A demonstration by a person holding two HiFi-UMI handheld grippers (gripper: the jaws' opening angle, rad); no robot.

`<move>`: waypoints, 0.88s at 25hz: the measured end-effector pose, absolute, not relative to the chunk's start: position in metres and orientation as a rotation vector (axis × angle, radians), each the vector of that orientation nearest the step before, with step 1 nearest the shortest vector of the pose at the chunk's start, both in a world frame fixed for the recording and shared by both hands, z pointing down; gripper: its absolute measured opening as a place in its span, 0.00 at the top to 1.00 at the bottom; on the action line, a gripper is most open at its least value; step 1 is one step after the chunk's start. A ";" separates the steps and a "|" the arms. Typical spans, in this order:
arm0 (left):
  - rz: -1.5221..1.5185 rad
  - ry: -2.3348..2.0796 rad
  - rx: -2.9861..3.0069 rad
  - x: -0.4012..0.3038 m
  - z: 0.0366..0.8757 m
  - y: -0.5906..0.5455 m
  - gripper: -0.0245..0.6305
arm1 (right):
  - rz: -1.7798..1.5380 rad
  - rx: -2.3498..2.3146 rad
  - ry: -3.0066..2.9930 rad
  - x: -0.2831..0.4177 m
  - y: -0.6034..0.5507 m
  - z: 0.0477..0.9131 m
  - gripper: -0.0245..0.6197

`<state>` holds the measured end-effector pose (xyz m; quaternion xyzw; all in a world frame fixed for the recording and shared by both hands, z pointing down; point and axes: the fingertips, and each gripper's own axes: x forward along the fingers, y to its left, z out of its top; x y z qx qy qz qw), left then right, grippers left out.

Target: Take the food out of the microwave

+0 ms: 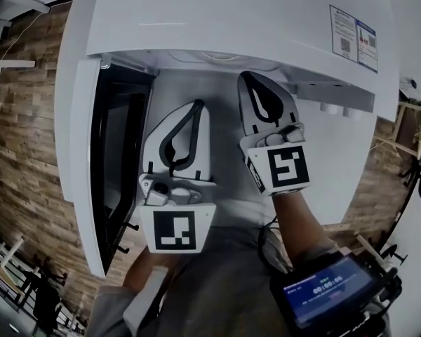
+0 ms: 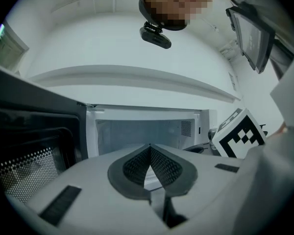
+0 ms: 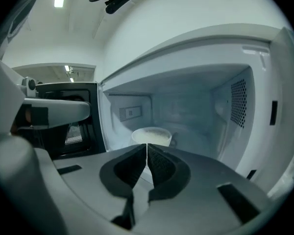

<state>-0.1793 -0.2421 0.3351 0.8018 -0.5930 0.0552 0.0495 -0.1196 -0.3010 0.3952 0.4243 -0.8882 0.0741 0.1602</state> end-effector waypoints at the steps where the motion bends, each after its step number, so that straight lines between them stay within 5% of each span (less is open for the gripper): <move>1: 0.170 -1.801 2.435 -0.180 0.340 -0.244 0.95 | 0.221 1.201 -2.527 -0.121 -0.302 0.402 0.95; 7: 0.172 -1.744 2.422 -0.177 0.359 -0.253 0.95 | 0.248 1.211 -2.502 -0.123 -0.310 0.422 0.89; 13: 0.175 -1.707 2.391 -0.182 0.366 -0.256 0.95 | 0.262 1.231 -2.502 -0.135 -0.321 0.422 0.38; 15: 0.172 -1.690 2.373 -0.183 0.367 -0.254 0.95 | 0.252 1.246 -2.485 -0.140 -0.330 0.424 0.29; 22: 0.172 -1.643 2.364 -0.186 0.370 -0.252 0.95 | 0.215 1.297 -2.498 -0.159 -0.362 0.420 0.22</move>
